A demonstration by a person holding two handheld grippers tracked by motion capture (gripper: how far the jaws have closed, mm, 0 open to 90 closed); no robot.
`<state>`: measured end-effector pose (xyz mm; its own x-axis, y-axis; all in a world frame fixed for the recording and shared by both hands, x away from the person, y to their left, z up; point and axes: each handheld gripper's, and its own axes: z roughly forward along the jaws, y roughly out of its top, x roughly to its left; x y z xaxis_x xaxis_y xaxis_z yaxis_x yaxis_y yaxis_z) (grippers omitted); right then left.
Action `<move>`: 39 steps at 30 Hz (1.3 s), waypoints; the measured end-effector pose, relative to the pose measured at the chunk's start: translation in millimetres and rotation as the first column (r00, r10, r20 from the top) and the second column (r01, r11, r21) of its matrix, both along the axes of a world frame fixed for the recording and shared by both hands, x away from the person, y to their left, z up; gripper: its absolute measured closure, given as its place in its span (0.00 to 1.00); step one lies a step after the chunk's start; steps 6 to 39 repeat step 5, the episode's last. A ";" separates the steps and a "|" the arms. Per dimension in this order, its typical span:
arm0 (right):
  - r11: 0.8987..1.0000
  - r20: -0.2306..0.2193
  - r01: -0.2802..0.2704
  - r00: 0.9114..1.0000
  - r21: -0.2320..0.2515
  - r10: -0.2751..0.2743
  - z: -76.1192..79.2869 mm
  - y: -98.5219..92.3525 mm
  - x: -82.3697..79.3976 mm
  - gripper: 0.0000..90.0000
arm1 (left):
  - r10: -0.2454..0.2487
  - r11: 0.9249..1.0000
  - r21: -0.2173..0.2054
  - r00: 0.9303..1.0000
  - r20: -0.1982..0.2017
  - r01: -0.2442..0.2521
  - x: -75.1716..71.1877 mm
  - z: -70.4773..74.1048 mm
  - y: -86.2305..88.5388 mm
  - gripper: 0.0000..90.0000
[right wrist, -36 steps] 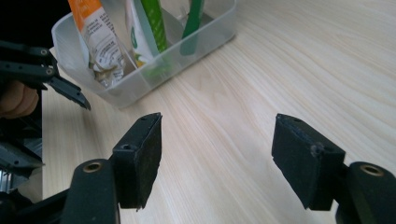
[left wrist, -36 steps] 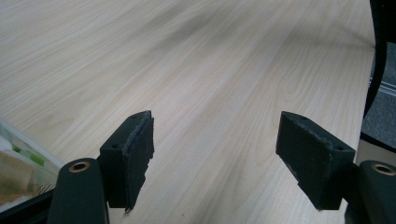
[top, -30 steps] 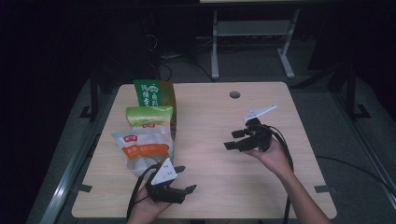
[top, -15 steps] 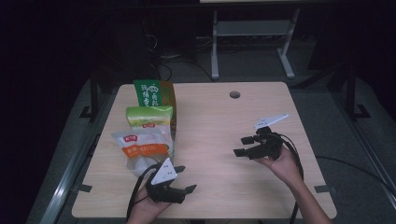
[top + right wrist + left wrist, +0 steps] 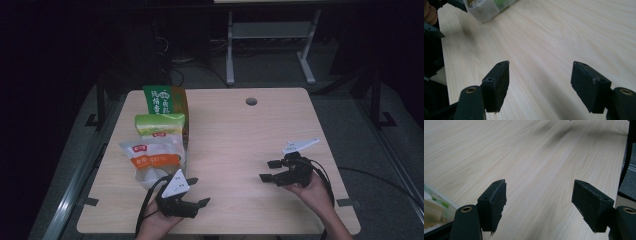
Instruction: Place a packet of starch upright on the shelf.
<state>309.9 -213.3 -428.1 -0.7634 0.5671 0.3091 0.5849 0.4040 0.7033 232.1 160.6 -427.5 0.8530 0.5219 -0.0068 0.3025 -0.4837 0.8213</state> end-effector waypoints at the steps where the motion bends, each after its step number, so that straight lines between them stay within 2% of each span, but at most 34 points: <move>1: 1.000 0.005 0.003 1.000 0.003 -0.003 -2.3 -1.6 -2.8 0.34 | 0.000 1.000 -0.001 1.000 0.001 0.000 -0.1 -0.1 -0.1 0.31; 5: 1.000 0.017 0.020 1.000 0.000 -0.020 -7.5 -2.9 -16.2 0.30 | -0.001 1.000 -0.004 1.000 -0.001 0.001 -0.3 0.0 -0.7 0.30; 39: 1.000 0.017 0.020 1.000 0.000 -0.020 -7.5 -2.9 -16.2 0.30 | -0.001 1.000 -0.004 1.000 -0.001 0.001 -0.3 0.0 -0.7 0.30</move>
